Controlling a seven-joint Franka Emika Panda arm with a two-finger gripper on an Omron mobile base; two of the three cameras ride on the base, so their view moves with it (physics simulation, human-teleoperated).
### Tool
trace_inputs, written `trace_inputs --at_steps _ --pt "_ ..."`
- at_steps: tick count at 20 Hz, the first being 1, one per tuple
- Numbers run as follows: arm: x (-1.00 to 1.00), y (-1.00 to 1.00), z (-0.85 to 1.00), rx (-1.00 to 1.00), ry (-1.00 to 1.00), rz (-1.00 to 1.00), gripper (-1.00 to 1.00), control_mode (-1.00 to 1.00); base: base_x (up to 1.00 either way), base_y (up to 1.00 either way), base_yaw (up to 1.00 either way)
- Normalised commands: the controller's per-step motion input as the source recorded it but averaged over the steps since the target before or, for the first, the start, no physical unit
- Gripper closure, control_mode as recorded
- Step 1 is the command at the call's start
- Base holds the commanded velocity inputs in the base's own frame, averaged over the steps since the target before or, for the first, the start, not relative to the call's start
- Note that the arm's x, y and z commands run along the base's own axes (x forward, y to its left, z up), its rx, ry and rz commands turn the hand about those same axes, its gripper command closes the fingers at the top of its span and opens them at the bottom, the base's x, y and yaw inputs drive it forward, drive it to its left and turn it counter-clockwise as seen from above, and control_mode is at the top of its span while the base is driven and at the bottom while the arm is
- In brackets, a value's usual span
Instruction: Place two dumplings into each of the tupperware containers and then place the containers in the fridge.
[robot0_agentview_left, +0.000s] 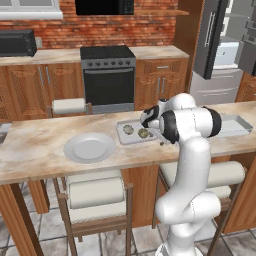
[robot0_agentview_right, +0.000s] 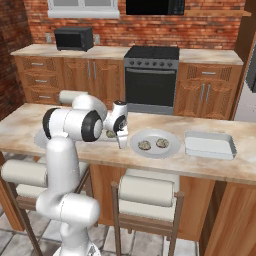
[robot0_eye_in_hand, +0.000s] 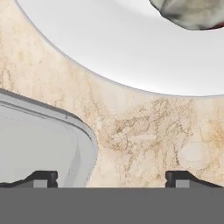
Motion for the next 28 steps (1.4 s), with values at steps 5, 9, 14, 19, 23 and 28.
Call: trace_inputs --at_steps 5,9,14,19,23,28 --pt "-0.10 0.06 0.00 0.00 -0.04 0.00 1.00 -1.00 0.00 0.00 0.00" --pt "0.00 0.00 0.00 0.00 -0.04 0.00 1.00 -1.00 0.00 0.00 0.00" --pt "0.01 0.00 0.17 0.00 0.00 -0.04 1.00 -1.00 0.00 0.00 0.00" --pt "-0.01 -0.01 0.81 0.00 0.02 -0.15 1.00 -1.00 0.00 0.00 0.00" --pt "-0.14 -0.09 0.94 0.00 0.08 -0.18 1.00 -1.00 0.00 0.00 0.00" --pt "-0.51 -0.07 0.88 0.00 0.06 -0.22 1.00 -1.00 0.00 0.00 0.00"
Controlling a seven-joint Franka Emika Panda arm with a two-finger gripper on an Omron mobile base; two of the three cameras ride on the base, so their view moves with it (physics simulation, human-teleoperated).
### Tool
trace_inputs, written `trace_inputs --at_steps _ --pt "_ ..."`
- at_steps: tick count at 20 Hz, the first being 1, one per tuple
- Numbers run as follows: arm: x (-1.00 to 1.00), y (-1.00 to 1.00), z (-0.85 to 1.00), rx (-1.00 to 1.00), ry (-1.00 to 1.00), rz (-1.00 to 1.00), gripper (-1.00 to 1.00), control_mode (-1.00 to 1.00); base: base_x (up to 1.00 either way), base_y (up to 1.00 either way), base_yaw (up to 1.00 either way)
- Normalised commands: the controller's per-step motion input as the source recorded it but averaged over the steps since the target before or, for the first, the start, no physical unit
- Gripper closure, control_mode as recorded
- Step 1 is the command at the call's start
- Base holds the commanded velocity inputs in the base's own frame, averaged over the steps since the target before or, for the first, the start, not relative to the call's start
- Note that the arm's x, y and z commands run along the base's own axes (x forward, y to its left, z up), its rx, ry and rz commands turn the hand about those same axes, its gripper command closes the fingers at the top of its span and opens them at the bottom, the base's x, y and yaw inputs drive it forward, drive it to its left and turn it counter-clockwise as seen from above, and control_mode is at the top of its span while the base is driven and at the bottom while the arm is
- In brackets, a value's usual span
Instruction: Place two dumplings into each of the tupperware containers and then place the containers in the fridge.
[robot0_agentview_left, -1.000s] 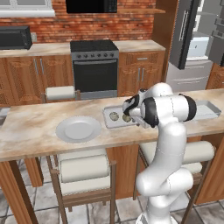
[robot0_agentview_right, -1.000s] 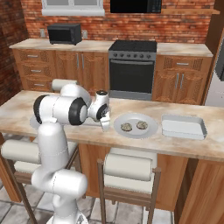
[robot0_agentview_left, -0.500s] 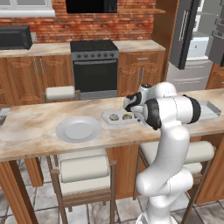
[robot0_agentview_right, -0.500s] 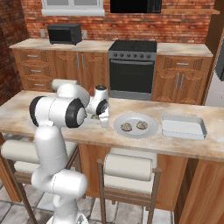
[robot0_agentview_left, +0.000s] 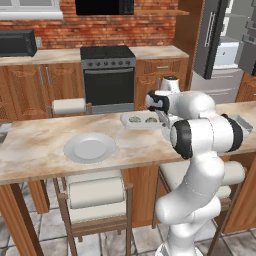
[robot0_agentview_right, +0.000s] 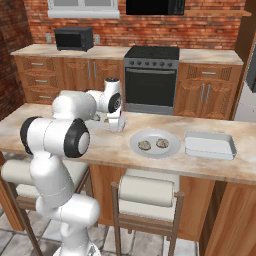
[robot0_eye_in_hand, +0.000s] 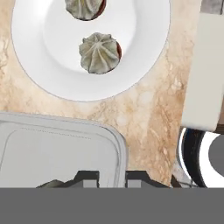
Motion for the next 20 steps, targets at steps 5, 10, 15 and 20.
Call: trace_inputs --at_steps 5,10,15,20 --pt "-0.82 0.00 0.89 0.00 0.02 -0.25 1.00 -1.00 0.00 0.00 0.00" --pt "-0.99 0.03 0.88 -0.01 0.00 -0.19 1.00 -1.00 0.00 0.00 0.00" --pt "-1.00 0.14 0.73 -0.03 0.00 -0.14 1.00 -1.00 0.00 0.00 0.00" --pt "-0.97 0.05 0.71 -0.01 0.00 -0.10 1.00 -1.00 0.00 0.00 0.00"
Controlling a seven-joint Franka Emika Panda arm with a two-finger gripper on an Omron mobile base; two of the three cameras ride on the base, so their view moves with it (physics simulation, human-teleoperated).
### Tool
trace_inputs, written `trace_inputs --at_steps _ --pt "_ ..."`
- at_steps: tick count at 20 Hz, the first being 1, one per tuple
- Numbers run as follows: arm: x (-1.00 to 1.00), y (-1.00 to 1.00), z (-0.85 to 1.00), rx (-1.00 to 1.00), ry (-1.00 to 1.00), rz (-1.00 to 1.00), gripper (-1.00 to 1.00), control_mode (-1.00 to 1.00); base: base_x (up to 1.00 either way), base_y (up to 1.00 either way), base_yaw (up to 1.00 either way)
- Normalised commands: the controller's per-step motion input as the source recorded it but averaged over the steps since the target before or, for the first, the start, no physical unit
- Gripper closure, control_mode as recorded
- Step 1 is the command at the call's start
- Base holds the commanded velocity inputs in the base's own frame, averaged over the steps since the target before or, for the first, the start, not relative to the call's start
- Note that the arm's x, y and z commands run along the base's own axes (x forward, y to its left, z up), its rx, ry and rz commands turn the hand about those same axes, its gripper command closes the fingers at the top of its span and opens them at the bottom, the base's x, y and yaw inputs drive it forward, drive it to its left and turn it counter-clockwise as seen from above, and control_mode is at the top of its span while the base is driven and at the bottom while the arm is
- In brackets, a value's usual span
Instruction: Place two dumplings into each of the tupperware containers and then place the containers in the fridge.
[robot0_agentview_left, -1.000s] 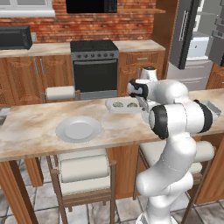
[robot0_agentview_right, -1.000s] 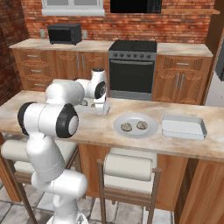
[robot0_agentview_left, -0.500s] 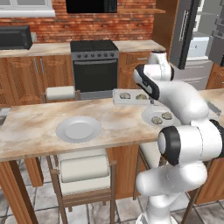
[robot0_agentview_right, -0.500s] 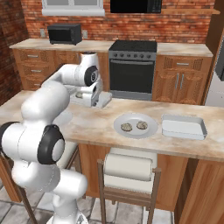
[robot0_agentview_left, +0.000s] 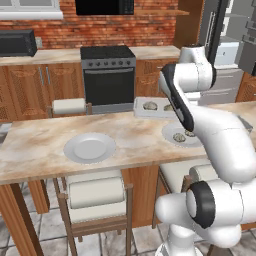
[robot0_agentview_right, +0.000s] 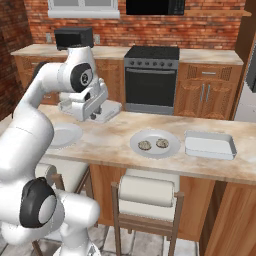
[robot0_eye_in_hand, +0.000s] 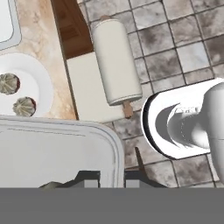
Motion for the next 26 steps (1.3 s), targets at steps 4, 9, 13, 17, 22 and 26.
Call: trace_inputs --at_steps 4,9,13,17,22,26 --pt "-0.98 0.00 0.44 -0.01 0.00 -0.02 1.00 -1.00 0.00 0.00 0.00" --pt "-0.58 0.00 0.15 0.00 0.00 0.00 1.00 -1.00 0.00 0.00 0.00" --pt "-0.03 -0.22 0.04 0.00 0.00 0.01 1.00 -1.00 0.00 0.00 0.00" --pt "-0.13 -0.15 0.00 0.00 0.00 0.05 1.00 -1.00 0.00 0.00 0.00" --pt "-0.08 0.00 0.00 0.00 0.00 0.07 1.00 -1.00 0.00 0.00 0.00" --pt "0.00 0.01 0.00 0.00 0.00 0.05 1.00 1.00 0.00 0.00 0.02"
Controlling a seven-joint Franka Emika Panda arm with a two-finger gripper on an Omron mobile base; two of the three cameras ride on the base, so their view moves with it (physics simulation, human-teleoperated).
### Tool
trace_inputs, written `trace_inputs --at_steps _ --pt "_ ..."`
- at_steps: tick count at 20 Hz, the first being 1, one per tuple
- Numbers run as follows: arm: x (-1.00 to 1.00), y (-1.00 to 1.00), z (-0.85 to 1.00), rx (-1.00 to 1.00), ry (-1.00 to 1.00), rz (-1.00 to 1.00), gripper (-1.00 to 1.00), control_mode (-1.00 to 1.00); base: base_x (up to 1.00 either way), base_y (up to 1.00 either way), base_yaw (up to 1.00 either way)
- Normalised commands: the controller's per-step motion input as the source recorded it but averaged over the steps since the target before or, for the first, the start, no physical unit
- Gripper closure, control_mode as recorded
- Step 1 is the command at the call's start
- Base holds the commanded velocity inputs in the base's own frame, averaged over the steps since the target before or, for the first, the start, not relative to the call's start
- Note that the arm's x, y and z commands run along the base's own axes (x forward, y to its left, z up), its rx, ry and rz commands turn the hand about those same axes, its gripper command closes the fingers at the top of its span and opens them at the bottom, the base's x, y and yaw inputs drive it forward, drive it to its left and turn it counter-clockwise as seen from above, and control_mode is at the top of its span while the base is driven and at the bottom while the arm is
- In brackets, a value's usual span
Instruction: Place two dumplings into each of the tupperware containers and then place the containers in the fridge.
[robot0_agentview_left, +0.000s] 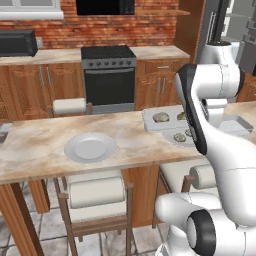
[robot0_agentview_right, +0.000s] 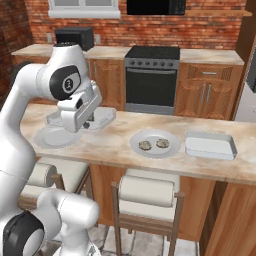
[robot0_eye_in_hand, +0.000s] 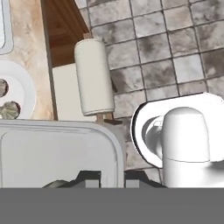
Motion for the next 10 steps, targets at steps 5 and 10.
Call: trace_inputs --at_steps 5,10 --pt "0.00 0.00 0.00 0.00 0.00 0.00 1.00 1.00 -0.76 -0.33 -0.15" --pt "0.00 0.00 0.00 0.00 0.00 0.00 1.00 1.00 -0.61 -0.97 -0.32"
